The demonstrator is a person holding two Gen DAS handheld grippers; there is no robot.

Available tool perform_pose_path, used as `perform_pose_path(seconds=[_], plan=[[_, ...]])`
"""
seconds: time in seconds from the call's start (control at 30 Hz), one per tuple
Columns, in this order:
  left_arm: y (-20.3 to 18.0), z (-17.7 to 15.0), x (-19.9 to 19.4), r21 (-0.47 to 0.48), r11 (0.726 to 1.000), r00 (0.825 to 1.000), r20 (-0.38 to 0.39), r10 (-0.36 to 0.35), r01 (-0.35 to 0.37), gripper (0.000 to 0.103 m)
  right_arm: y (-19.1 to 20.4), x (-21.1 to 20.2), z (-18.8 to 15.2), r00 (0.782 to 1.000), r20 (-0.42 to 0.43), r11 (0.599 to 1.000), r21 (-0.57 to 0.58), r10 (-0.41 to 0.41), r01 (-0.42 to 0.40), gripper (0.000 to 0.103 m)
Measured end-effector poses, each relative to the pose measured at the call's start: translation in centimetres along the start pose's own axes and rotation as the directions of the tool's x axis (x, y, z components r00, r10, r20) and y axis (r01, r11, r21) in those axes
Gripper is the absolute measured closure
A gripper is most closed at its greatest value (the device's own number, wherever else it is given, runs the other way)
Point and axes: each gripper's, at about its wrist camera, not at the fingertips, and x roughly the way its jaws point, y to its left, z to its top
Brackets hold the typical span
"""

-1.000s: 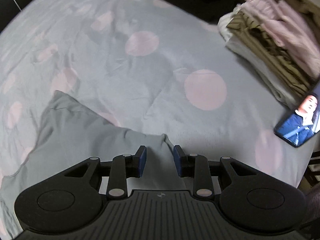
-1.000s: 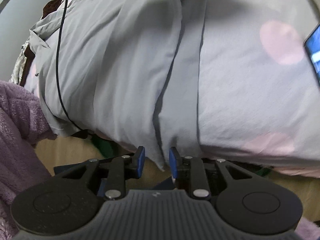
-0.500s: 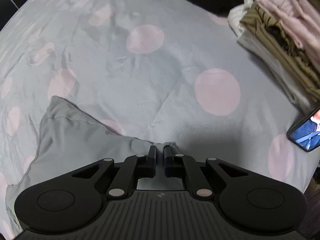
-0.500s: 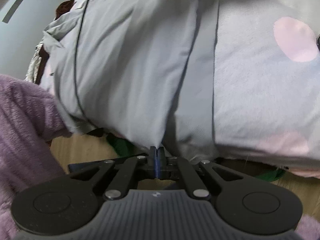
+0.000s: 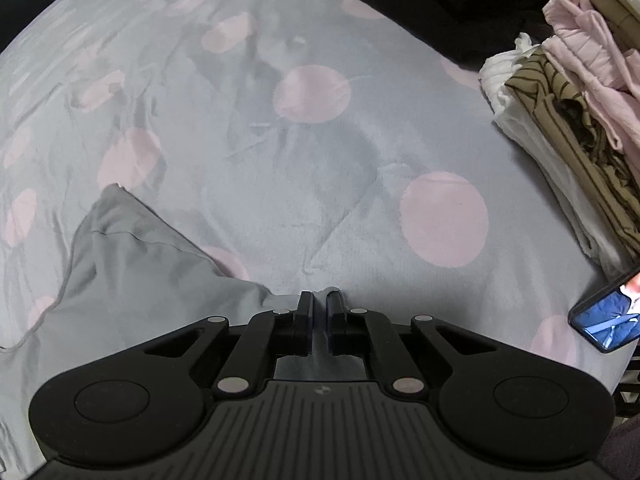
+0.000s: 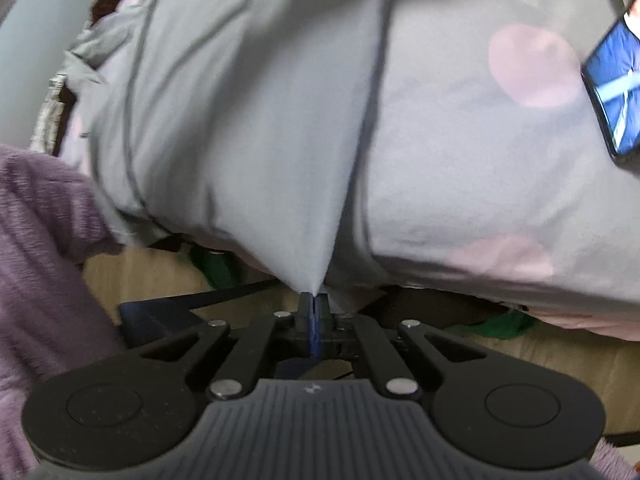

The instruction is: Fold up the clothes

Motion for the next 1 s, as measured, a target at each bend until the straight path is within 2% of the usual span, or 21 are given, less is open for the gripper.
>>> perform_pose_path(seconds=[0.13,0.23,0.3,0.37,0.4,0.43,0.5,0.6,0.67,0.77,0.8,0.9,1.0], plan=[[0.1,-0.3,0.0,-0.009,1.0,1.0,0.02,-0.012,0.012,0.096,-0.3,0.7,0.2,1.0,-0.02,1.0,0.021,-0.018,0.019,0.101],[0.1,-0.8,-1.4,0.001,1.0,0.997,0.076,-0.025,0.025,0.081,-0.5,1.0,0.1,0.999,-0.034,0.999,0.031,-0.041,0.042,0.097],[0.3,-1.4,-2.8,0.003,1.0,0.993,0.116,-0.026,0.026,0.077,-0.6,1.0,0.0,0.998,-0.034,0.998,0.037,-0.055,0.056,0.096],[0.7,-2.3,-4.2,0.008,1.0,0.989,0.145,-0.031,0.03,0.076,-0.4,0.4,0.0,0.999,0.003,0.998,0.034,-0.053,0.052,0.093],[0.9,-2.7,-4.9,0.01,1.0,0.987,0.156,-0.031,0.03,0.075,-0.2,0.2,0.1,0.999,0.02,0.998,0.028,-0.048,0.048,0.084],[1.2,-3.3,-5.6,0.009,1.0,0.986,0.166,-0.028,0.027,0.075,0.0,-0.1,0.2,0.998,0.036,0.999,0.021,-0.044,0.043,0.062],[1.9,-4.5,-7.0,0.006,1.0,0.984,0.179,-0.024,0.023,0.074,0.4,-0.2,0.6,0.997,0.056,0.998,0.004,-0.062,0.062,0.046],[3.3,-6.9,-8.8,0.005,1.0,0.983,0.184,-0.022,0.022,0.074,0.5,0.1,1.1,0.995,0.065,0.997,-0.004,-0.079,0.079,0.047],[4.1,-8.9,-9.9,0.003,1.0,0.983,0.181,-0.007,0.007,0.074,0.5,0.4,1.4,0.994,0.064,0.996,-0.004,-0.087,0.087,0.054],[5.5,-12.0,-11.2,-0.014,0.999,0.983,0.175,0.05,-0.048,0.074,0.4,0.9,1.9,0.993,0.062,0.995,-0.003,-0.098,0.099,0.08],[6.1,-13.0,-11.6,-0.023,0.997,0.982,0.172,0.074,-0.071,0.074,0.3,1.1,2.1,0.993,0.061,0.995,-0.003,-0.102,0.103,0.083],[8.4,-16.0,-12.6,-0.083,0.991,0.98,0.157,0.12,-0.108,0.073,0.2,1.6,2.6,0.992,0.059,0.993,-0.003,-0.114,0.114,0.083],[10.8,-18.9,-13.6,-0.156,0.979,0.977,0.145,0.154,-0.131,0.072,1.3,0.7,2.6,0.984,0.077,0.986,-0.033,-0.159,0.162,0.079]])
